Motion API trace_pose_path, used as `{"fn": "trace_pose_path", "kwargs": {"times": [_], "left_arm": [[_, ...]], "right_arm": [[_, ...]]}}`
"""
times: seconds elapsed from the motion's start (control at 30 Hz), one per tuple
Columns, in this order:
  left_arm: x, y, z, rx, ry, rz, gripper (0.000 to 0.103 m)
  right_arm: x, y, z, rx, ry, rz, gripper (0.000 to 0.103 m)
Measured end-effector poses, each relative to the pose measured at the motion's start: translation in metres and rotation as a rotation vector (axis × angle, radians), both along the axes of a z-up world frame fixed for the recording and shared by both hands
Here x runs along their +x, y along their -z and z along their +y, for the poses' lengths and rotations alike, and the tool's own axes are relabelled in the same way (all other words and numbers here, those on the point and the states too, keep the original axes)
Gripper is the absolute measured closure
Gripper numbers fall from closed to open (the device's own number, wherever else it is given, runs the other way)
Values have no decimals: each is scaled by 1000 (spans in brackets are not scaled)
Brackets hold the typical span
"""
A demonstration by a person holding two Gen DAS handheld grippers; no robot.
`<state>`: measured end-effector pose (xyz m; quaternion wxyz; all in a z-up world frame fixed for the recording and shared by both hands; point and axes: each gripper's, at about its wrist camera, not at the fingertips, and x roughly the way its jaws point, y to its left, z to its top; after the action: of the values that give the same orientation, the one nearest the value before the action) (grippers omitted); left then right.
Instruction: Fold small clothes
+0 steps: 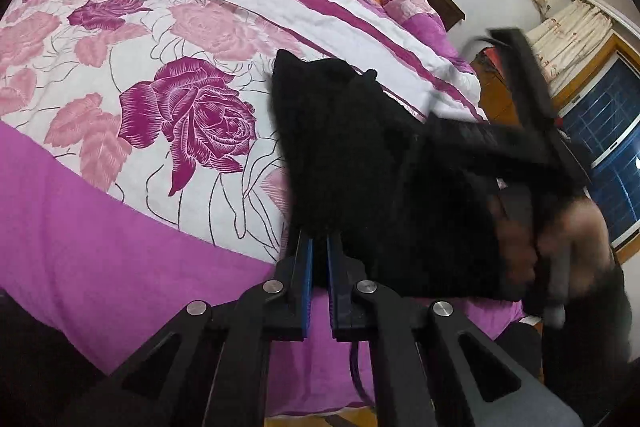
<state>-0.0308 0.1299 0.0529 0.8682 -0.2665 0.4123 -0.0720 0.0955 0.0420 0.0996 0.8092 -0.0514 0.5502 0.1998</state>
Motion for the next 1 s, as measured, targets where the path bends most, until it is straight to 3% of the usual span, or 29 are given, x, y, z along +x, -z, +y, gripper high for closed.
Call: {"fn": "trace_pose_path", "kwargs": {"times": [0.13,0.2,0.27,0.33,0.4,0.43,0.47,0.5,0.53,0.6,0.67,0.8,1.0], "left_arm": [[3,5,2,-18,7,-2,103],[3,7,5,-30,5,-2,103],[2,10,8,-46,5,3,103],[0,10,10,-55,5,3,103],[-4,8,12,-80,20,-1,99],[-9,7,15,-125,38,-6,80],[-17,7,18,-169,49,-16,67],[-24,6,21,-222,52,-30,46],[-32,6,25,-279,47,-49,40],[-44,8,28,-380,55,-74,39],[-41,15,27,-415,70,-43,38],[-26,38,32,-440,-9,10,39],[-17,48,44,-582,-78,-20,39]], "right_arm": [[47,18,-20,-10,115,1,23],[63,14,-31,-36,186,-17,34],[69,-2,-33,-125,228,-94,34],[65,-22,-32,-140,204,-150,34],[58,-36,-27,-108,159,-144,29],[54,-42,-21,-102,129,-129,26],[50,-46,-12,-102,105,-122,21],[46,-50,-2,-106,75,-117,16],[40,-54,9,-120,39,-106,13],[35,-60,32,-144,-15,-85,0],[28,-69,52,-170,-60,-80,0],[18,-71,91,-262,-111,-67,0],[12,-45,132,-308,-150,41,0]]}}
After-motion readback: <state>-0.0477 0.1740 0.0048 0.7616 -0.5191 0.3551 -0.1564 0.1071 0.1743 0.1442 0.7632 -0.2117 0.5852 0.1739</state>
